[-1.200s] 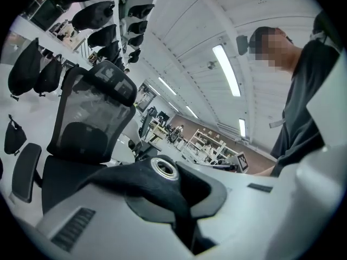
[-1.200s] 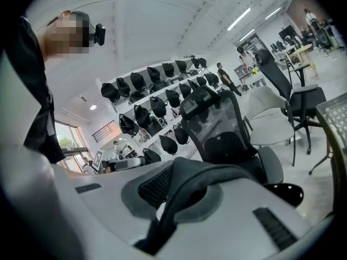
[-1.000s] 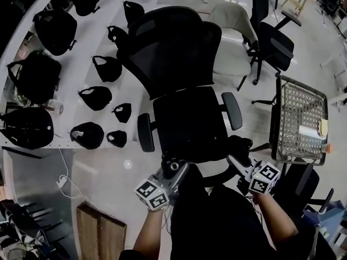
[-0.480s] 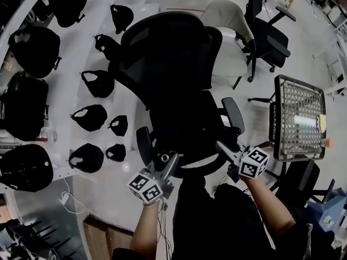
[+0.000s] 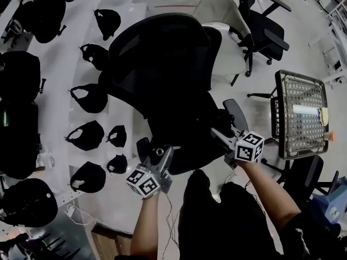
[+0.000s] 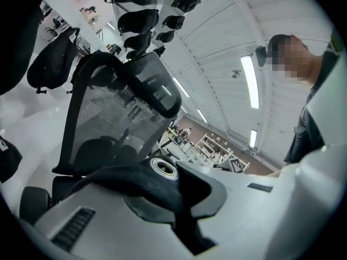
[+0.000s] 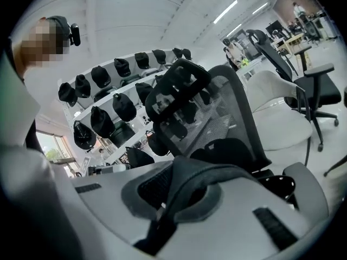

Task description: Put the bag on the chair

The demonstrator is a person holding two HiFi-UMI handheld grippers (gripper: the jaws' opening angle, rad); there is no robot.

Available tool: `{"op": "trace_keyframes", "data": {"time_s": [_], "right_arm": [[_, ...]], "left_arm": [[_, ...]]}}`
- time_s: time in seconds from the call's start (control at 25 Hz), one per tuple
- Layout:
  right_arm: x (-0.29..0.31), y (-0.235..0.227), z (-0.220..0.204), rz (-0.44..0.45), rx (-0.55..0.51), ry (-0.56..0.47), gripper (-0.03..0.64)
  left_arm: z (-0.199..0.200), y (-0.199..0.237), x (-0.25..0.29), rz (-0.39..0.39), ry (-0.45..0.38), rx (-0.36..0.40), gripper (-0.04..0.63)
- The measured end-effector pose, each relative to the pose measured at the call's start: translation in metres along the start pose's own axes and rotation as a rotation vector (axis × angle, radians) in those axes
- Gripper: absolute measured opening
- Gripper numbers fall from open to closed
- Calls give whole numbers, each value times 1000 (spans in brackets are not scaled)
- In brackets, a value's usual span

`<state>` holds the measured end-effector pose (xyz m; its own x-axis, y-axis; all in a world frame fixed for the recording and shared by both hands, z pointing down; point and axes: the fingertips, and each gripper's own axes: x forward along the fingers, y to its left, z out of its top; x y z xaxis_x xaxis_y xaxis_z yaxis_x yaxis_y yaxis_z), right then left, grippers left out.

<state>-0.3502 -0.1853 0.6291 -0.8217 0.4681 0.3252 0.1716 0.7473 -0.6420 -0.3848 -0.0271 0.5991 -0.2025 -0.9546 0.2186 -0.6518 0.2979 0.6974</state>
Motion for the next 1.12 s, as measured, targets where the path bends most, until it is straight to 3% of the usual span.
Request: {"op": "trace_keyframes", "data": {"time_s": [0.36,0.96,1.12], "right_arm": [[51,-52,14,-19,-1,52,17],[119,-160,-17,-78,199,115,20],[138,-177,-33,-122,179,168,23]], "left_arm": [[8,55,32,-23,53,35,21],[2,157,80,136,90,-177,21],[-4,188,82,180,83,-229,21]]}}
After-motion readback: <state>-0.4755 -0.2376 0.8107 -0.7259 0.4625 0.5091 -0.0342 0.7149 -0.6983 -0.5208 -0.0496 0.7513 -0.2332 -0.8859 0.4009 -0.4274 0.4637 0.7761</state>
